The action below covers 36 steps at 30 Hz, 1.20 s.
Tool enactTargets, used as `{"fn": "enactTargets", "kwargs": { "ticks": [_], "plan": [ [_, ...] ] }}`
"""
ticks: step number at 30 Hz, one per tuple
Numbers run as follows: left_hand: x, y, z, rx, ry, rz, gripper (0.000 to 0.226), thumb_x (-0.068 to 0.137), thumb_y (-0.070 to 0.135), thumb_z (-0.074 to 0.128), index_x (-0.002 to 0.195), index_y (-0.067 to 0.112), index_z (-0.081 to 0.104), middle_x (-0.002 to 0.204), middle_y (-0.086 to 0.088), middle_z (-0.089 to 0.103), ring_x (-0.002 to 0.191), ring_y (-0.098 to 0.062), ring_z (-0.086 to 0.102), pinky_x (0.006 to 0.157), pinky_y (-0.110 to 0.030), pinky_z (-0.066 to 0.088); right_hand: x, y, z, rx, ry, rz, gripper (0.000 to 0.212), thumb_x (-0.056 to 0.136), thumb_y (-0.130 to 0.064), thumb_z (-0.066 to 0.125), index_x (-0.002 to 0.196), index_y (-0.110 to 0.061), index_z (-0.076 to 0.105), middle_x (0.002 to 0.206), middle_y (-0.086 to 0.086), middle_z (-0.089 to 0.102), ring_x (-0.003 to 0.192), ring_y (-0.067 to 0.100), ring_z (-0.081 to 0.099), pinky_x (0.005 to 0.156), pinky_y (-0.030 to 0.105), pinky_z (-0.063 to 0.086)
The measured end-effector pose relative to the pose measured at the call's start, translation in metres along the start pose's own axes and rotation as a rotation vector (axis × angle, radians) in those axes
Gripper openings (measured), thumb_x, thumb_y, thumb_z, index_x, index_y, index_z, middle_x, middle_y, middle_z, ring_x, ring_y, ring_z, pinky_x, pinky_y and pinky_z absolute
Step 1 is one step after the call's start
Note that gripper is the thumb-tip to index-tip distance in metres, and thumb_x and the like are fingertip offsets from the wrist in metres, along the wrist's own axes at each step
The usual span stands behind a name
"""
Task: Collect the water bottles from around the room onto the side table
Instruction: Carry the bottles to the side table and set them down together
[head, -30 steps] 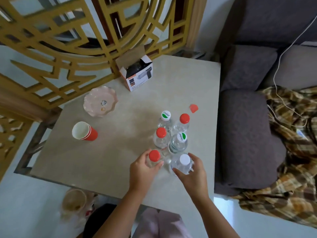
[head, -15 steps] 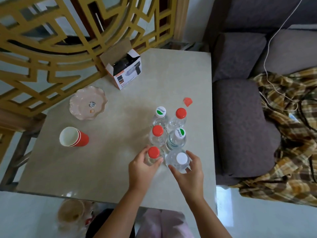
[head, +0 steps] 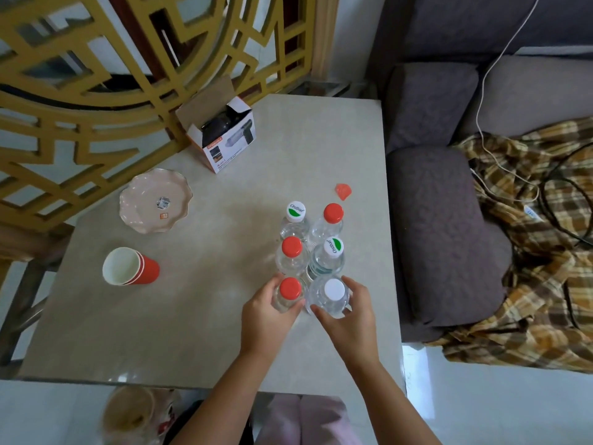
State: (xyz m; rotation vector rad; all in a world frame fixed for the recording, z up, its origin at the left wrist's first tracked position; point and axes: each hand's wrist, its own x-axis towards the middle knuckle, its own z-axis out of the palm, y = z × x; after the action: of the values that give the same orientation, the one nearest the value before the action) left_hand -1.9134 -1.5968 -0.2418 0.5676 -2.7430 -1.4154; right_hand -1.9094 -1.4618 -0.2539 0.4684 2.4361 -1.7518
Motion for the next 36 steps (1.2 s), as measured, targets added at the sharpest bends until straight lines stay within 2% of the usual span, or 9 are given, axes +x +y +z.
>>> {"fn": "enactTargets", "kwargs": {
  "ticks": [6,10,15,18,22,26,31,33,36],
  "plan": [
    [-0.003,0.000,-0.003,0.008,-0.021,0.030,0.054,0.060,0.019,0.085,0.110,0.011,0.065,0.103,0.000,0.070,0.089,-0.008,0.059,0.076,-0.008,0.036,-0.003,0.001,-0.001,-0.019,-0.005,-0.006,0.062,0.063,-0.018,0.083,0.098,-0.048,0.042,0.106,-0.017,0.049,0.098,-0.012,0.050,0.073,0.003,0.042],
    [-0.001,-0.001,-0.001,0.023,-0.044,0.025,0.056,0.062,0.021,0.084,0.113,0.011,0.063,0.109,-0.001,0.069,0.097,-0.015,0.062,0.080,-0.017,0.040,-0.002,0.005,-0.001,-0.050,-0.005,-0.014,0.064,0.062,-0.021,0.083,0.101,-0.049,0.041,0.108,-0.017,0.049,0.101,-0.008,0.051,0.076,0.005,0.043],
    [-0.001,-0.004,-0.002,0.048,-0.076,0.018,0.057,0.064,0.026,0.083,0.115,0.014,0.060,0.113,0.001,0.066,0.103,-0.017,0.061,0.082,-0.019,0.041,-0.002,0.001,0.000,-0.055,-0.018,-0.005,0.063,0.063,-0.021,0.083,0.100,-0.049,0.040,0.108,-0.019,0.045,0.102,-0.010,0.049,0.075,0.007,0.043],
    [0.000,-0.004,-0.003,0.060,-0.085,0.012,0.057,0.064,0.026,0.082,0.115,0.014,0.059,0.113,0.001,0.066,0.103,-0.017,0.060,0.081,-0.019,0.040,-0.003,0.002,-0.001,-0.056,-0.026,0.002,0.062,0.063,-0.021,0.082,0.099,-0.048,0.039,0.108,-0.013,0.047,0.101,-0.006,0.051,0.077,0.008,0.043],
    [-0.001,-0.003,-0.003,0.054,-0.094,0.005,0.058,0.065,0.027,0.082,0.117,0.016,0.058,0.114,0.003,0.065,0.103,-0.015,0.060,0.081,-0.019,0.040,-0.004,0.000,-0.002,-0.070,-0.033,0.000,0.059,0.064,-0.022,0.082,0.096,-0.048,0.039,0.107,-0.007,0.049,0.099,0.005,0.054,0.079,0.018,0.045],
    [-0.004,0.004,-0.005,0.059,-0.080,0.019,0.056,0.066,0.026,0.081,0.116,0.014,0.058,0.112,0.003,0.065,0.095,-0.003,0.051,0.079,-0.015,0.036,-0.006,-0.001,-0.003,-0.072,-0.040,0.004,0.057,0.065,-0.023,0.081,0.095,-0.047,0.039,0.111,-0.004,0.051,0.097,0.005,0.056,0.080,0.024,0.048],
    [-0.006,0.007,-0.006,0.046,-0.080,0.003,0.053,0.069,0.023,0.080,0.116,0.013,0.059,0.113,0.002,0.064,0.094,-0.001,0.048,0.078,-0.012,0.033,-0.007,-0.004,-0.005,-0.091,-0.046,-0.055,0.061,0.066,-0.018,0.081,0.103,-0.046,0.043,0.105,-0.022,0.048,0.104,0.008,0.051,0.084,0.030,0.049],
    [-0.006,0.007,-0.007,0.039,-0.082,-0.006,0.051,0.070,0.021,0.079,0.116,0.012,0.059,0.113,0.001,0.065,0.094,-0.001,0.048,0.079,-0.013,0.033,-0.006,-0.002,-0.003,-0.083,-0.012,-0.049,0.060,0.064,-0.019,0.082,0.111,-0.038,0.048,0.106,-0.020,0.049,0.106,0.007,0.051,0.087,0.034,0.050],
    [-0.005,0.007,-0.006,0.044,-0.081,-0.014,0.050,0.070,0.020,0.079,0.116,0.012,0.059,0.114,0.000,0.065,0.095,-0.002,0.048,0.080,-0.012,0.034,-0.007,0.001,-0.001,-0.057,0.016,-0.042,0.063,0.063,-0.019,0.083,0.107,-0.044,0.045,0.107,-0.019,0.048,0.105,0.007,0.053,0.087,0.033,0.050]
  ]
}}
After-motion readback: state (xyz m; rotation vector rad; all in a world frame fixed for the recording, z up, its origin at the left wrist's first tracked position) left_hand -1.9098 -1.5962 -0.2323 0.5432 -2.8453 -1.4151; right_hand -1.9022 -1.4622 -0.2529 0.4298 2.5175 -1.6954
